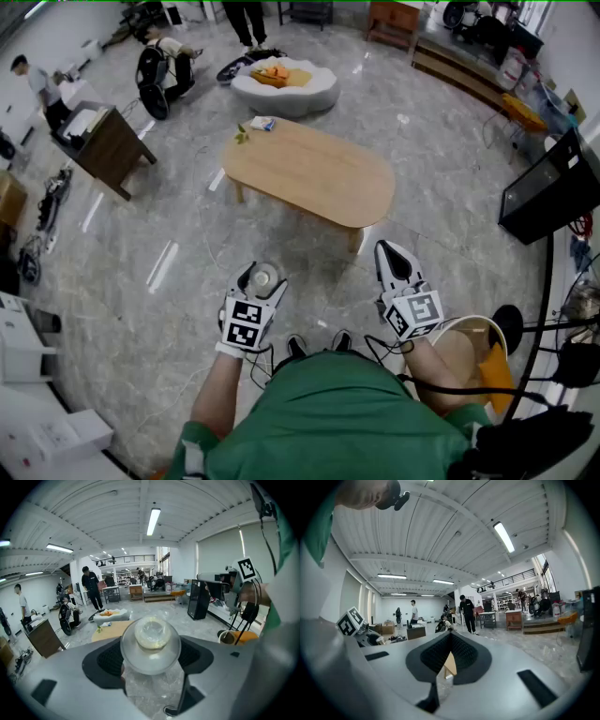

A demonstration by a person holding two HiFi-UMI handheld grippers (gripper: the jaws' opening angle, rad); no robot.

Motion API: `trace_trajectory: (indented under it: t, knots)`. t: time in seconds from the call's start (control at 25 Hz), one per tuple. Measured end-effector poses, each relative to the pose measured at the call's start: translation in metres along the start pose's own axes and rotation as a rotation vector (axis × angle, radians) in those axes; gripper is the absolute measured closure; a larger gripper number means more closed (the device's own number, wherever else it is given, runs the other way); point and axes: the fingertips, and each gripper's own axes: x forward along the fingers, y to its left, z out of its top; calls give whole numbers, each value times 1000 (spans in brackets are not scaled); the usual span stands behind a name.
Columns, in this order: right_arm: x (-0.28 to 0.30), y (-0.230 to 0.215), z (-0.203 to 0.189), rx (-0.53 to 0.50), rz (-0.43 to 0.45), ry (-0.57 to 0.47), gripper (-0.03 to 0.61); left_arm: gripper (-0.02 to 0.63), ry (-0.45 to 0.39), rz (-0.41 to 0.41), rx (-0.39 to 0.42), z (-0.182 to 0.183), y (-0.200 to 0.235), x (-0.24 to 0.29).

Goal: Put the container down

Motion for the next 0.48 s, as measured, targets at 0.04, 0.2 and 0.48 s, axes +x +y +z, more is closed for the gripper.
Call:
trace_trajectory:
  t: [0.04,0.2,0.48]
  knots:
    - [-2,-1,1,-1,-3,0,557,272,-2,0,-1,1,-2,-1]
    - [-4,1,3,-2,-8,2,557,272,-4,1,-1,1,-2,-5]
    - [1,17,-1,8,-6,5,555,272,5,1,-11,-12,9,-16]
